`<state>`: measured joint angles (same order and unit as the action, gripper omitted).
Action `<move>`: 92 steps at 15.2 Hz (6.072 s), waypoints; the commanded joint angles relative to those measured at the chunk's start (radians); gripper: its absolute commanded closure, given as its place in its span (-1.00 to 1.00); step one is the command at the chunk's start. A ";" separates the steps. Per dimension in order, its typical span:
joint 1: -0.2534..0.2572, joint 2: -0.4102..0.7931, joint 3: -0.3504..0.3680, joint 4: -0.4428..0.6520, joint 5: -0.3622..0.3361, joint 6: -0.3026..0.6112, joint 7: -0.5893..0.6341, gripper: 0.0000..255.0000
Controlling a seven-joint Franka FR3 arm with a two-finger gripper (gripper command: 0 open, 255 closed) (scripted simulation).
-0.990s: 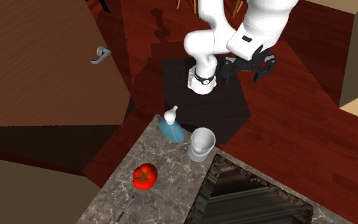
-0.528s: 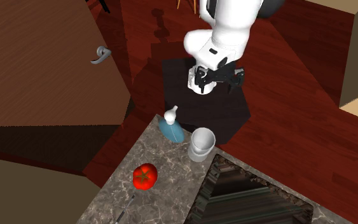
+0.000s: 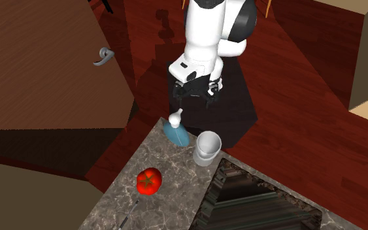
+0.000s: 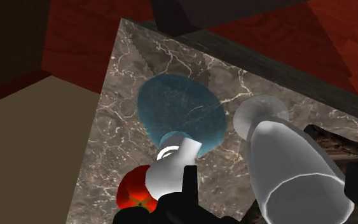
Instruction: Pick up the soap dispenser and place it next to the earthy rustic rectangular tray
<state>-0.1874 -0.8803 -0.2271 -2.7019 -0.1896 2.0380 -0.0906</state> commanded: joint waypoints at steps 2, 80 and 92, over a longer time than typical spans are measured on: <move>-0.038 0.043 -0.063 -0.022 -0.052 0.112 -0.045 -1.00; 0.002 0.180 -0.034 0.602 0.012 -0.337 -0.108 1.00; 0.016 0.262 -0.028 0.832 0.032 -0.484 -0.122 1.00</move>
<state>-0.1732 -0.6300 -0.2554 -1.8957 -0.1600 1.5670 -0.2108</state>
